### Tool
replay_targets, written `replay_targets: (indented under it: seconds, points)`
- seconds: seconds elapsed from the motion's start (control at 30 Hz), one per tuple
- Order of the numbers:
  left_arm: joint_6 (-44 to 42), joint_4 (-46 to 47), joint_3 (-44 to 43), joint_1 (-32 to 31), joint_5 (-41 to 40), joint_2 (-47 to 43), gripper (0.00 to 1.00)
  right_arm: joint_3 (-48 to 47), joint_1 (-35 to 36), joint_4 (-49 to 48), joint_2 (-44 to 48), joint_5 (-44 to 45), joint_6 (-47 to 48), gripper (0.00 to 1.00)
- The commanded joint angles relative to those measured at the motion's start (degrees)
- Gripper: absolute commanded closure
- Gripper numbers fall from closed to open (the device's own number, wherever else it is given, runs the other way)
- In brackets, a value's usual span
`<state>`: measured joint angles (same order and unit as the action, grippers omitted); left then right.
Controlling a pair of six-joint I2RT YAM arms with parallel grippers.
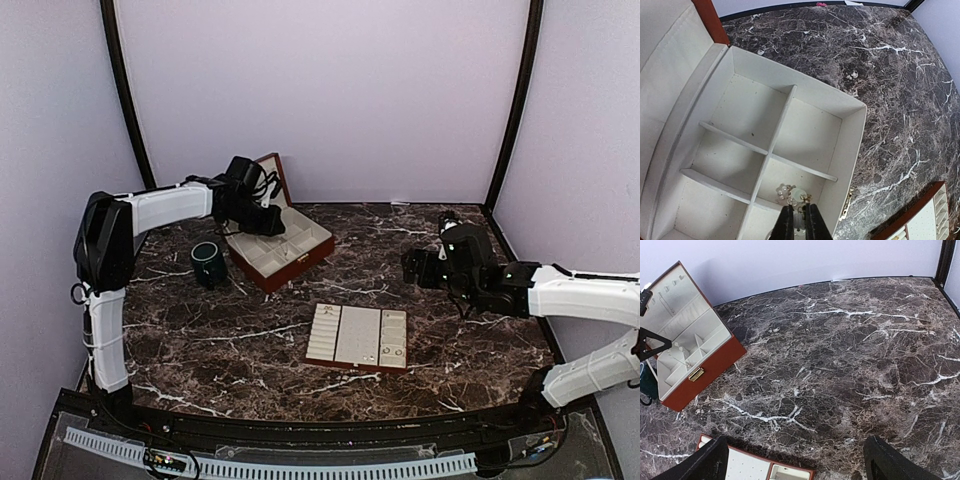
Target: Organize the mixed jewelry
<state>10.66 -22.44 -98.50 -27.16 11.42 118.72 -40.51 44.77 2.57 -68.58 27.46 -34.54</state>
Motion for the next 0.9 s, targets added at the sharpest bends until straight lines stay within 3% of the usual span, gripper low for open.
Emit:
replay_targets:
  seconds: [0.0,0.7,0.8,0.87]
  points:
    - [-0.7,0.11,-0.97,0.26,1.81,0.77,1.0,-1.46,-0.73,-1.69,-0.72,-0.96,0.66,0.05]
    - [-0.58,1.22,-0.74,0.31,2.58,3.76,0.98,-1.56,-1.76,-2.37,-0.94,-1.8,0.97,0.05]
    - [-0.66,1.66,-0.84,0.3,2.55,4.14,0.93,-1.46,-1.88,-2.26,-0.81,-1.85,1.06,0.05]
    - [-0.69,1.93,-0.97,0.34,2.24,4.23,0.82,-1.43,-1.96,-2.23,-0.81,-1.85,1.14,0.05]
